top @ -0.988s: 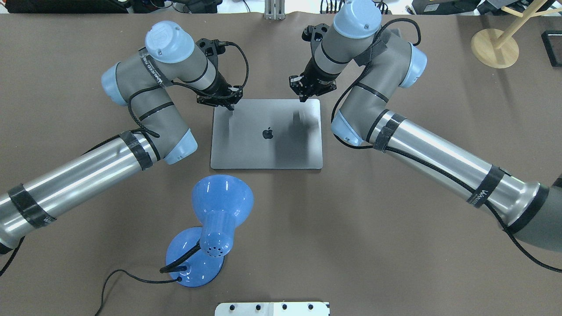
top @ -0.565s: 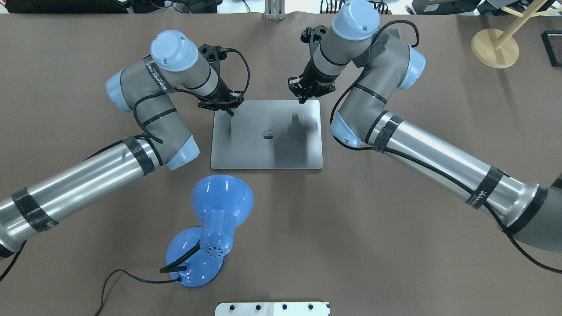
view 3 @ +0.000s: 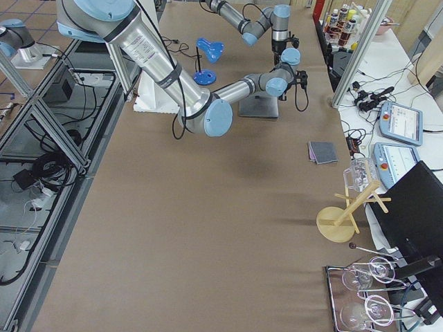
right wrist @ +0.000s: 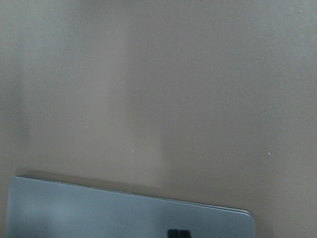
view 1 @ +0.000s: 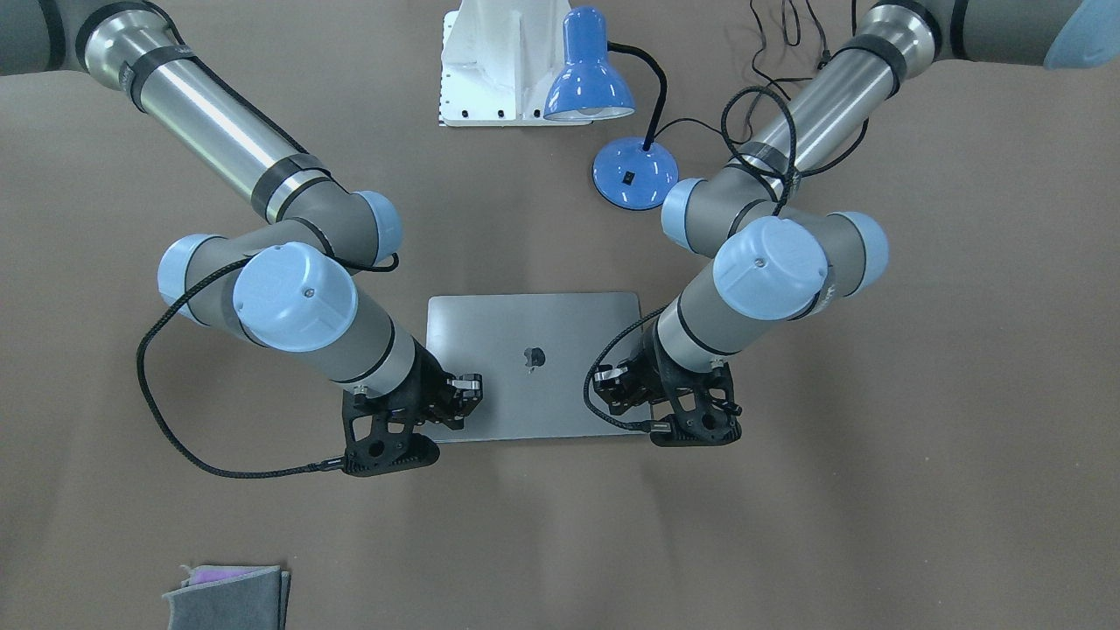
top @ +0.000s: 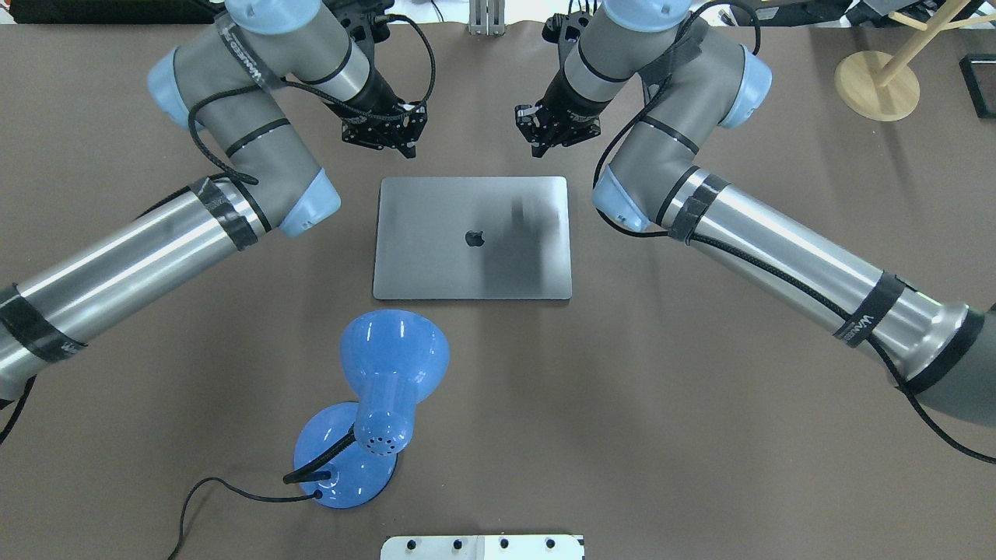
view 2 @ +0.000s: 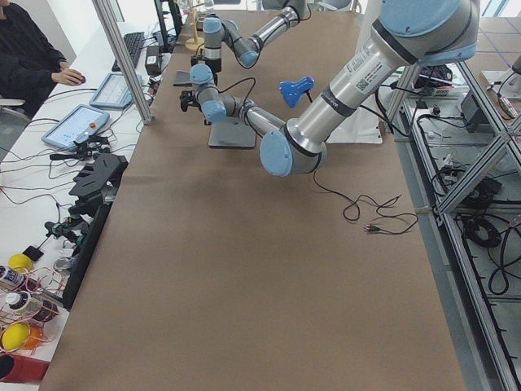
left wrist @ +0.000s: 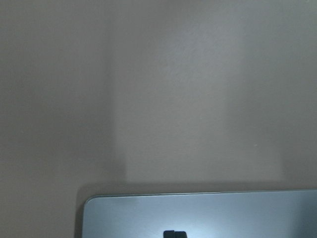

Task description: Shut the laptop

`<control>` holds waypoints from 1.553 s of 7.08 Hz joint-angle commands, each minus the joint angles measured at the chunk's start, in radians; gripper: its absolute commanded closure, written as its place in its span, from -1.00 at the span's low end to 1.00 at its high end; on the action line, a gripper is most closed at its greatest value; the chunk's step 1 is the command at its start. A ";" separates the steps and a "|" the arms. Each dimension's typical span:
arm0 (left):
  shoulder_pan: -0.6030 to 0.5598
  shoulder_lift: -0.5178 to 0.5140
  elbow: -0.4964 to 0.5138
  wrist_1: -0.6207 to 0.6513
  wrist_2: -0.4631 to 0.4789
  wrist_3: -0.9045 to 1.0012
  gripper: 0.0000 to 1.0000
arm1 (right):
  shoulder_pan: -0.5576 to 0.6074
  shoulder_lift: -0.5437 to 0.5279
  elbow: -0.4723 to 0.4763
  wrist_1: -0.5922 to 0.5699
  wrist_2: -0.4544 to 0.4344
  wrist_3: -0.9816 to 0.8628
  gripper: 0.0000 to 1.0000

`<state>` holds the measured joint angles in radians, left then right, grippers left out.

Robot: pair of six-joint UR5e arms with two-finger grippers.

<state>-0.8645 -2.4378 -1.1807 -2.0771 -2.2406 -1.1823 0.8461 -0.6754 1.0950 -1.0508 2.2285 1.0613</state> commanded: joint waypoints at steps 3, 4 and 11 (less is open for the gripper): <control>-0.146 0.291 -0.297 0.068 -0.017 0.117 -0.96 | 0.193 -0.179 0.259 -0.296 0.034 -0.276 -1.00; -0.256 0.392 -0.359 0.072 -0.019 0.239 -0.96 | 0.259 -0.237 0.257 -0.369 0.005 -0.551 -1.00; -0.588 0.850 -0.385 0.196 -0.051 0.851 -0.97 | 0.642 -0.790 0.447 -0.468 0.172 -1.035 -1.00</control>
<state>-1.4364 -1.6515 -1.5548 -1.8767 -2.2763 -0.3477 1.4627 -1.3347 1.4293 -1.5180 2.3711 0.0398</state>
